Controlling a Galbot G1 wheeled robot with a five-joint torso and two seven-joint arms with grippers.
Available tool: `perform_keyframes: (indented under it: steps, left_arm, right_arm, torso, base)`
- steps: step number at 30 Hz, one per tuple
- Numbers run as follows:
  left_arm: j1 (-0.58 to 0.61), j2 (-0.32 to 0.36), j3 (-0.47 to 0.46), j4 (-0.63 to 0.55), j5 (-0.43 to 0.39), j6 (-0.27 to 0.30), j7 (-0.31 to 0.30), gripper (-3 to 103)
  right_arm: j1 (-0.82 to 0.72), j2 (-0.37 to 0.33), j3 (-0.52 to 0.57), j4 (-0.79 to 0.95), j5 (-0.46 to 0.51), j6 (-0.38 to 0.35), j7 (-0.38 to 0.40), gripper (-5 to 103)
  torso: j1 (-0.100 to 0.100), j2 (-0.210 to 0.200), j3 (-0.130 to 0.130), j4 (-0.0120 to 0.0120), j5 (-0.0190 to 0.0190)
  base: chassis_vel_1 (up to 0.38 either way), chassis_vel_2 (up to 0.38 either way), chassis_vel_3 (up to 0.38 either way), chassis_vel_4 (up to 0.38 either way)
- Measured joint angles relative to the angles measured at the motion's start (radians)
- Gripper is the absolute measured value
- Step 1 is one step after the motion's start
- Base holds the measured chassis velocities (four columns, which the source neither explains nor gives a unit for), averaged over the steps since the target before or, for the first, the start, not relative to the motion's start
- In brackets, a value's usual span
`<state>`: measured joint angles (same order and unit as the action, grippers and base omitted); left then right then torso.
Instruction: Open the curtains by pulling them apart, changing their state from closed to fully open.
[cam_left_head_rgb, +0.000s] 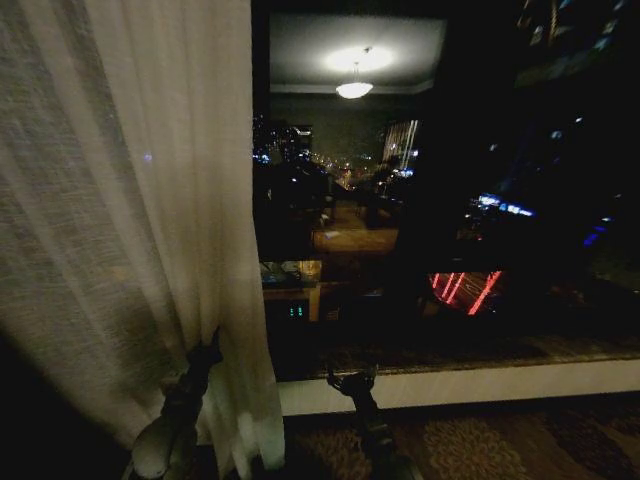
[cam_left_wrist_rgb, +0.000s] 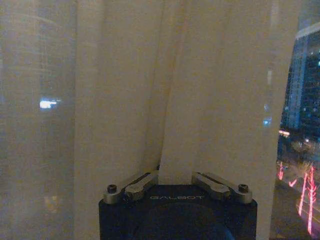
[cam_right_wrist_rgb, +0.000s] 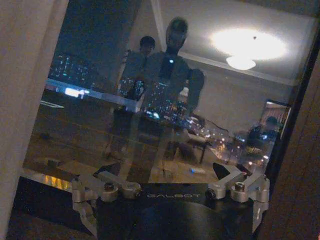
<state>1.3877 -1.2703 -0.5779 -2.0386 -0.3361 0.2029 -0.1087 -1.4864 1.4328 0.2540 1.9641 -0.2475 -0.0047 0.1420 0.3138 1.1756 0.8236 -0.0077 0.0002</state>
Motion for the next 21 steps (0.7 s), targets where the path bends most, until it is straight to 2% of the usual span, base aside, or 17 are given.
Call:
perform_keyframes:
  steps: [21]
  left_arm:
    - [-0.009,-0.006,0.001,0.02,0.003,-0.004,0.0,0]
  right_arm:
    - [0.019,0.0,0.0,-0.018,0.002,-0.001,-0.002,100]
  torso:
    - [0.0,0.0,0.0,0.0,0.0]
  base:
    - [0.038,0.041,-0.041,-0.04]
